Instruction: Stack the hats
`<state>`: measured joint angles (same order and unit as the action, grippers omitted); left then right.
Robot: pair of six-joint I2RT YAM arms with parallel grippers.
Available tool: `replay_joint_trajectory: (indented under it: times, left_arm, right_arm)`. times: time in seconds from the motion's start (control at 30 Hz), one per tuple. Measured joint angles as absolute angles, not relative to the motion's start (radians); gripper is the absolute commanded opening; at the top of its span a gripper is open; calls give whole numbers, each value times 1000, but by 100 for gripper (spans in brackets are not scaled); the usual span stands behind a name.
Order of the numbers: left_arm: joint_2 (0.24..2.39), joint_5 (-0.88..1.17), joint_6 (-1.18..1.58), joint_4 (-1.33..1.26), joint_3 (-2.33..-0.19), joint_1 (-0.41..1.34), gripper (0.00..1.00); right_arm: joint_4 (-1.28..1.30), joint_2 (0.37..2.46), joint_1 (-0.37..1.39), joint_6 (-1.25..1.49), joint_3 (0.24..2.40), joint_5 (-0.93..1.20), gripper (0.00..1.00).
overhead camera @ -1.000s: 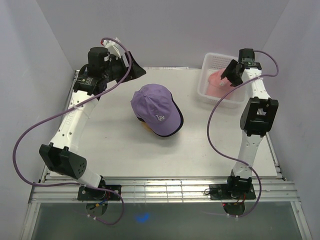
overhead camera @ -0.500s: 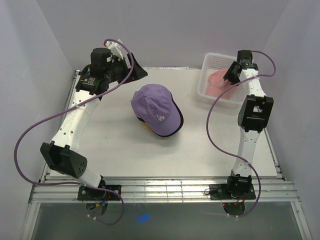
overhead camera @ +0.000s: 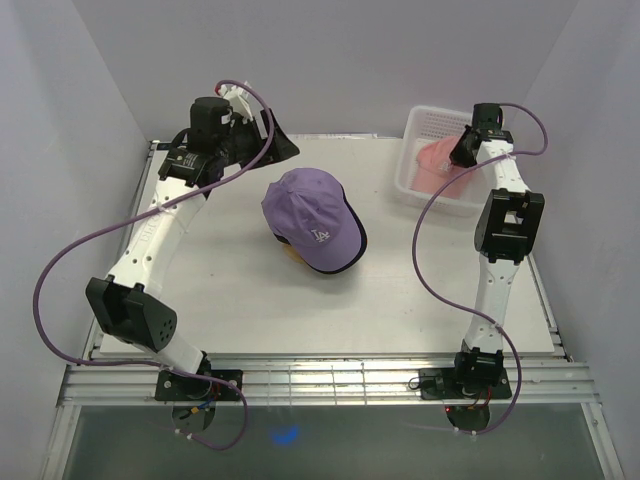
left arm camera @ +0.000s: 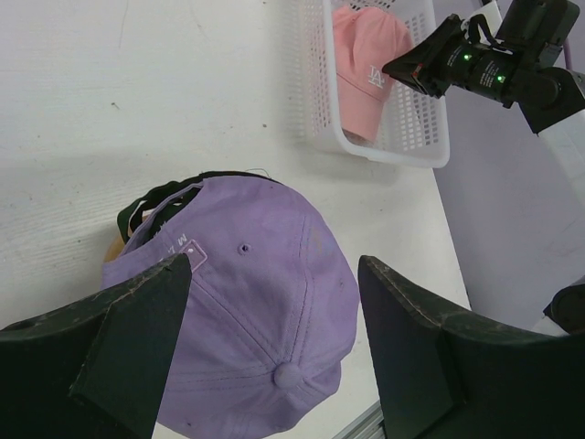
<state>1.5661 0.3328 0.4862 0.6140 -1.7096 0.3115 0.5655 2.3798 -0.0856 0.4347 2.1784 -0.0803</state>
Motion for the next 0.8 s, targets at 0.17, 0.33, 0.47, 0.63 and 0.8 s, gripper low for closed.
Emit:
replay_joint_trajectory:
  times: [0.17,0.33,0.47,0.63,0.8]
  left_arm:
    - [1567,326,482,614,-1710,313,84]
    - [1567,321,478,614,-1710,315,84]
    - [1567,318,478,613,-1710,315,84]
    - [1567,316,475,612,-1706,315,84]
    - [1567,313,472,606,-1685,315,84]
  right_arm:
    - [559,2378,-86,437,2215,-64,8]
    - [545,2326,-86,444,2263,-41,8]
    - [521,2237,-96,465,2264,-10,8]
    - [479,2165,-112,498,2278,56,8]
    - [459,2131,-121,560,2278,153,8]
